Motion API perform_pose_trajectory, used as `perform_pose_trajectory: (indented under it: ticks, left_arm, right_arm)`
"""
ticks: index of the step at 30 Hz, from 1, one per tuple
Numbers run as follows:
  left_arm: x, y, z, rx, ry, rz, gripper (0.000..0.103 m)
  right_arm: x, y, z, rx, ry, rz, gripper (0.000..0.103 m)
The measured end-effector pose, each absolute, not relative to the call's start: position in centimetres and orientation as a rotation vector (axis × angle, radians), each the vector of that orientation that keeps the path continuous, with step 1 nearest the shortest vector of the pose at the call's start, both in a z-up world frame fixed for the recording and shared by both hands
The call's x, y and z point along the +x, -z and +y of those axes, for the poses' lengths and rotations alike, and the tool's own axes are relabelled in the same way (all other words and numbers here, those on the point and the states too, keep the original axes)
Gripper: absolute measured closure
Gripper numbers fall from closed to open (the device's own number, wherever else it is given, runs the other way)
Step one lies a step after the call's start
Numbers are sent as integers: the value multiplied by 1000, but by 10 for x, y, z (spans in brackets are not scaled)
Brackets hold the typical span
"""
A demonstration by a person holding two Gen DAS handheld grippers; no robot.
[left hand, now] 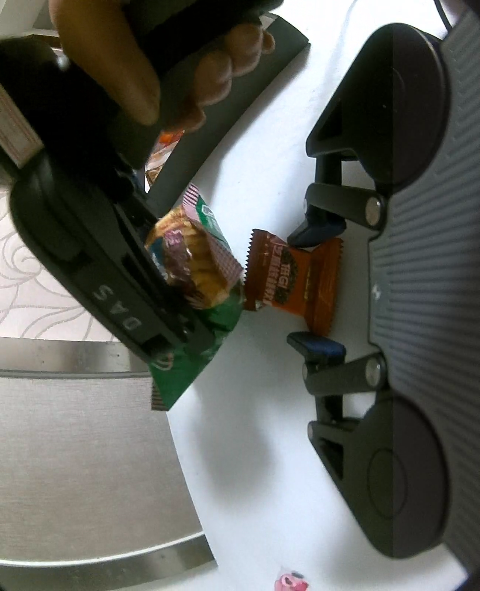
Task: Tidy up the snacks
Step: 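Grasp the green prawn chip bag with the right gripper while the left gripper grasps the orange candy, then lift and carry the chip bag and orange candy toward the black box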
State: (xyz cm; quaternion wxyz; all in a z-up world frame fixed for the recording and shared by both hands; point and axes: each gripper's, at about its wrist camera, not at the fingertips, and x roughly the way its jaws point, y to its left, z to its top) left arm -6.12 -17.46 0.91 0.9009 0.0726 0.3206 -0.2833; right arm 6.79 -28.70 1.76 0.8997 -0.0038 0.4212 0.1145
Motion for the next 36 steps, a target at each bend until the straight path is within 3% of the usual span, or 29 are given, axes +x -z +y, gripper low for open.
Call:
perform_pose_trajectory:
  ticks: [17,36]
  left_arm:
    - [-70,-21,-178,200,574,645,52]
    - [-72,-44,-216,269,653,582,52]
  right_arm:
    - [-15,-65,-310,97,-272,711,36]
    - [-119,-81,-358,197,-143,588,36]
